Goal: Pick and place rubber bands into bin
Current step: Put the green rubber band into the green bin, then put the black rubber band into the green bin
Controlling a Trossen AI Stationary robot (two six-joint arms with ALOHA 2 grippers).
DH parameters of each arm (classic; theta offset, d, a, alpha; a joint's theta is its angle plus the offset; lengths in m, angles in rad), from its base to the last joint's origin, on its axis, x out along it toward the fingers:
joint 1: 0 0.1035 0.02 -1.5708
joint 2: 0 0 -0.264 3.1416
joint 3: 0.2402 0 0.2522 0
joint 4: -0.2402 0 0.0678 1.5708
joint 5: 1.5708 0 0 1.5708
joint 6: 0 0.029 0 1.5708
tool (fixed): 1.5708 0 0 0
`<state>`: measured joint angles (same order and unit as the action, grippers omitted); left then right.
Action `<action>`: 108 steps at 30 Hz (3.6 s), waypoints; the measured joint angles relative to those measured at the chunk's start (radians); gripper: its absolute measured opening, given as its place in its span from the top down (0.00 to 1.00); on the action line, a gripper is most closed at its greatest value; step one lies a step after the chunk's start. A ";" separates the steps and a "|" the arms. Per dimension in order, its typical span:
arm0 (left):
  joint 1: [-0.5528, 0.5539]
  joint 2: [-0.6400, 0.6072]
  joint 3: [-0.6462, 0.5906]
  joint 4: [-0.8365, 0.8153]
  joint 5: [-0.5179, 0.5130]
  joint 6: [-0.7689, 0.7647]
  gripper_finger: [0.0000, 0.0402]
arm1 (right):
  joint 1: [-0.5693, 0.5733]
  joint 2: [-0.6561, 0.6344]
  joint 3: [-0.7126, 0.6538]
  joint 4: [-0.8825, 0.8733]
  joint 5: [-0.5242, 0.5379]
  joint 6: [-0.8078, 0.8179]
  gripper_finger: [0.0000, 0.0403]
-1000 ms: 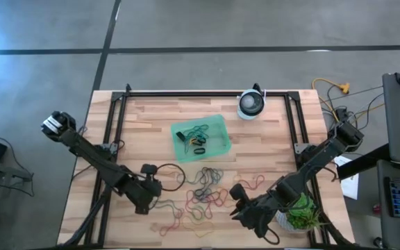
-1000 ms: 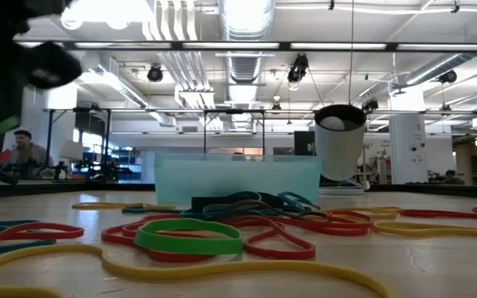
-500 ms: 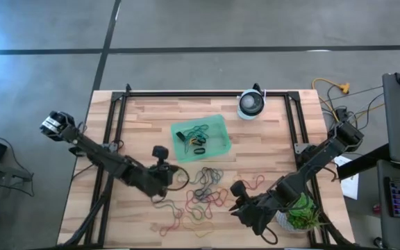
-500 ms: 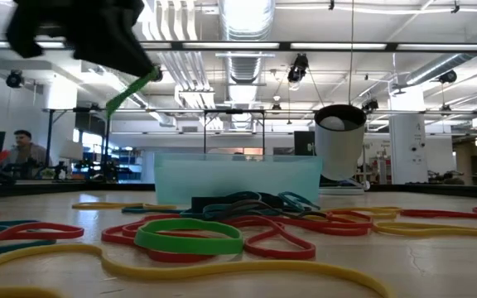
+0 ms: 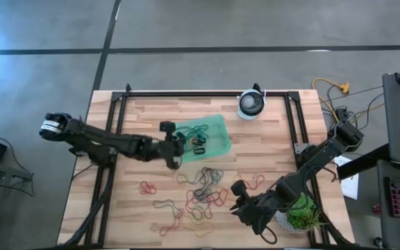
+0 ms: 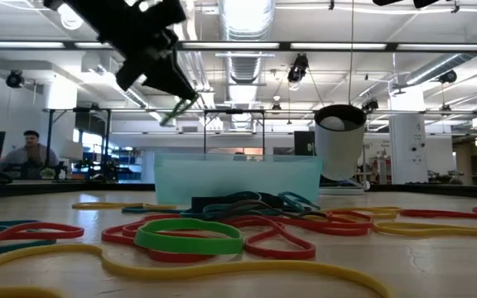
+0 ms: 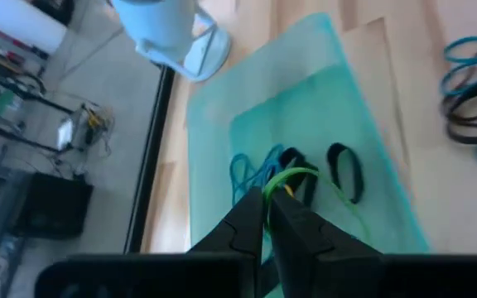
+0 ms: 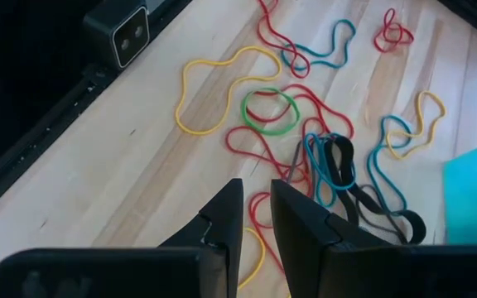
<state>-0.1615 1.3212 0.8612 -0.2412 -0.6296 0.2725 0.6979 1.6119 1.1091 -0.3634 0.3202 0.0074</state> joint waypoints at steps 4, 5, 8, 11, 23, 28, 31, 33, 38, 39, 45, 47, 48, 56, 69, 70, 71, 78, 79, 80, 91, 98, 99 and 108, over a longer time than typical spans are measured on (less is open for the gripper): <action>0.097 0.000 -0.001 0.016 0.086 0.007 0.98 | 0.000 0.000 -0.001 0.000 0.000 0.001 0.85; 0.119 0.000 -0.002 0.024 0.104 0.008 0.98 | 0.000 0.000 -0.001 0.000 0.000 0.001 0.85; 0.175 0.000 -0.003 0.054 0.154 0.029 0.98 | 0.000 0.000 -0.002 0.000 0.000 0.001 0.85; 0.222 0.000 -0.004 0.097 0.209 0.050 0.98 | 0.000 0.000 -0.002 0.000 0.000 0.001 0.85; 0.341 0.116 -0.005 0.139 0.334 0.058 0.98 | 0.000 0.000 -0.005 0.001 0.000 0.001 0.85; 0.373 0.199 -0.003 0.170 0.337 0.059 0.98 | 0.000 0.000 -0.006 0.000 0.000 0.001 0.85; 0.386 0.233 0.000 0.172 0.338 0.056 0.98 | 0.000 0.000 -0.007 0.001 0.000 0.001 0.85; 0.390 0.248 0.003 0.174 0.339 0.053 0.97 | 0.000 0.000 -0.008 0.000 0.000 0.001 0.85; 0.392 0.254 0.003 0.174 0.340 0.048 0.88 | 0.000 0.000 -0.010 0.001 0.000 0.001 0.85; 0.391 0.253 0.003 0.175 0.341 0.048 0.86 | 0.000 0.000 -0.011 0.000 -0.001 0.001 0.85; 0.389 0.235 0.005 0.155 0.340 0.025 0.78 | 0.000 0.000 -0.014 0.001 -0.001 0.018 0.85; 0.386 0.213 0.010 0.079 0.356 0.013 0.77 | 0.000 0.000 -0.014 0.001 -0.001 0.020 0.85; 0.385 0.198 0.014 0.024 0.373 -0.001 0.77 | 0.000 0.000 -0.014 0.001 -0.001 0.020 0.85; 0.331 -0.002 0.002 -0.323 0.544 -0.166 0.77 | -0.008 0.000 -0.042 0.045 0.063 0.018 0.85; -0.026 -0.429 -0.301 0.008 0.547 -0.263 0.77 | -0.162 0.059 -0.149 0.446 -0.089 -0.217 0.85; -0.047 -0.453 -0.338 0.074 0.546 -0.251 0.77 | -0.175 0.066 -0.149 0.452 -0.089 -0.217 0.85; -0.065 -0.473 -0.376 0.132 0.545 -0.238 0.77 | -0.188 0.073 -0.149 0.452 -0.089 -0.217 0.85; -0.107 -0.568 -0.554 0.374 0.543 -0.166 0.77 | -0.302 0.144 -0.148 0.458 -0.084 -0.199 0.85; -0.107 -0.580 -0.560 0.376 0.542 -0.163 0.77 | -0.319 0.157 -0.147 0.457 -0.083 -0.194 0.85; -0.107 -0.591 -0.561 0.383 0.542 -0.162 0.77 | -0.337 0.167 -0.144 0.456 -0.082 -0.185 0.85; -0.117 -0.642 -0.560 0.399 0.543 -0.161 0.77 | -0.432 0.199 -0.107 0.365 -0.082 -0.029 0.85; -0.126 -0.633 -0.560 0.426 0.542 -0.161 0.77 | -0.433 0.201 -0.108 0.324 -0.047 0.063 0.85; -0.128 -0.633 -0.560 0.425 0.543 -0.161 0.77 | -0.433 0.204 -0.108 0.321 -0.048 0.069 0.85; -0.137 -0.636 -0.560 0.428 0.543 -0.160 0.77 | -0.392 0.274 -0.075 0.315 -0.094 -0.095 0.85</action>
<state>-0.2981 0.6857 0.3012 0.1867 -0.0868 0.1123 0.3058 1.8856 1.0337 -0.0483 0.2260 -0.0879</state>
